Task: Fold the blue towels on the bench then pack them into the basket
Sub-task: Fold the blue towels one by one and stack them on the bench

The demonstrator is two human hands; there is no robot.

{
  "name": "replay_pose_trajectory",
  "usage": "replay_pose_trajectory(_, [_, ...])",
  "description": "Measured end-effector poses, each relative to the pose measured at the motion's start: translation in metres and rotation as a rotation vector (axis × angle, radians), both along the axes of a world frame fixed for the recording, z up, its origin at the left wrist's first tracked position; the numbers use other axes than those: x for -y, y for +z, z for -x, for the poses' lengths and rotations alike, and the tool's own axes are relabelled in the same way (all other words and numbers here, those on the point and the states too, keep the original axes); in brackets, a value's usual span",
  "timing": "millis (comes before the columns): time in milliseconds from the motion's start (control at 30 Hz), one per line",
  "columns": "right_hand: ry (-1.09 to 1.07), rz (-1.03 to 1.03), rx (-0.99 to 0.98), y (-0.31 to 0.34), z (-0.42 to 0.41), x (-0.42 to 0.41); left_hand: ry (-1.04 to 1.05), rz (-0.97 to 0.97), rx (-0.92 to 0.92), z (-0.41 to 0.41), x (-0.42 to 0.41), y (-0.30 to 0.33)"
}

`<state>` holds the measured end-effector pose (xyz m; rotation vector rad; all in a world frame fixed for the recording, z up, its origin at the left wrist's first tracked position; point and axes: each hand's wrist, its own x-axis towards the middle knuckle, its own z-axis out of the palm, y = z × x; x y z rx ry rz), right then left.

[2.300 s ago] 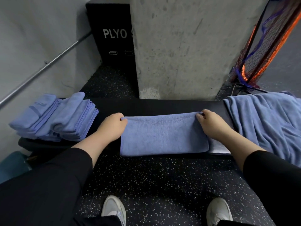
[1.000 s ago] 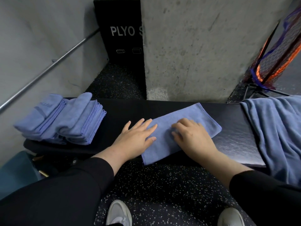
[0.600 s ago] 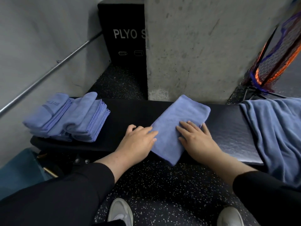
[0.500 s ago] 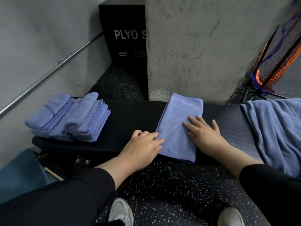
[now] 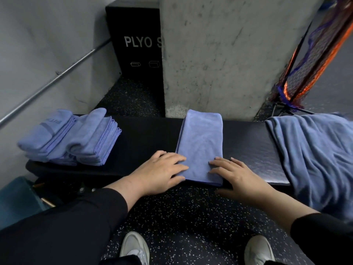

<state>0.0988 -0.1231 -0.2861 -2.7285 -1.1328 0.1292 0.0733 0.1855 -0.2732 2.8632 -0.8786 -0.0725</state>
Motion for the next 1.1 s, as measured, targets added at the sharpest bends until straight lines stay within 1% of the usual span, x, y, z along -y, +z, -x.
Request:
replay_pose_trajectory(67, [-0.051, -0.061, 0.025, -0.001, 0.003, 0.0, 0.003, -0.045, -0.042, 0.005, 0.006, 0.003])
replay_pose_trajectory(167, [-0.145, -0.179, 0.032, 0.002, 0.007, -0.008, 0.003, -0.08, -0.036, 0.007, 0.013, 0.006])
replay_pose_trajectory(200, [-0.19, -0.212, 0.004, 0.006, 0.009, -0.011, 0.01, -0.079, -0.037, 0.007, 0.015, 0.006])
replay_pose_trajectory(300, [-0.329, -0.302, -0.182, 0.023, 0.013, -0.013, 0.038, -0.029, -0.024, 0.004, 0.018, 0.006])
replay_pose_trajectory(367, [-0.365, -0.314, -0.239, 0.032, 0.015, -0.011, 0.069, 0.071, -0.042, 0.001, 0.02, 0.01])
replay_pose_trajectory(500, [-0.415, -0.349, -0.33, 0.047, 0.015, -0.004, 0.288, 0.434, -0.315, 0.0, 0.023, 0.031])
replay_pose_trajectory(667, [-0.402, -0.416, -0.425, 0.063, 0.015, 0.001, 0.383, 0.727, -0.508, 0.004, 0.028, 0.044])
replay_pose_trajectory(733, [-0.445, -0.486, -0.435, 0.066, 0.015, 0.001, 0.439, 0.837, -0.568, 0.005, 0.03, 0.047])
replay_pose_trajectory(833, [-0.554, -0.604, -0.468, 0.066, 0.006, -0.003, 0.52, 0.974, -0.589, 0.002, 0.033, 0.047])
replay_pose_trajectory(933, [-0.629, -0.646, -0.436, 0.06, -0.017, -0.01, 0.575, 1.116, -0.617, -0.012, 0.037, 0.049])
replay_pose_trajectory(1000, [-0.671, -0.634, -0.387, 0.057, -0.033, -0.018, 0.612, 1.13, -0.601, -0.025, 0.036, 0.048])
replay_pose_trajectory(1100, [-0.722, -0.636, -0.355, 0.054, -0.056, -0.032, 0.673, 1.098, -0.516, -0.041, 0.034, 0.041])
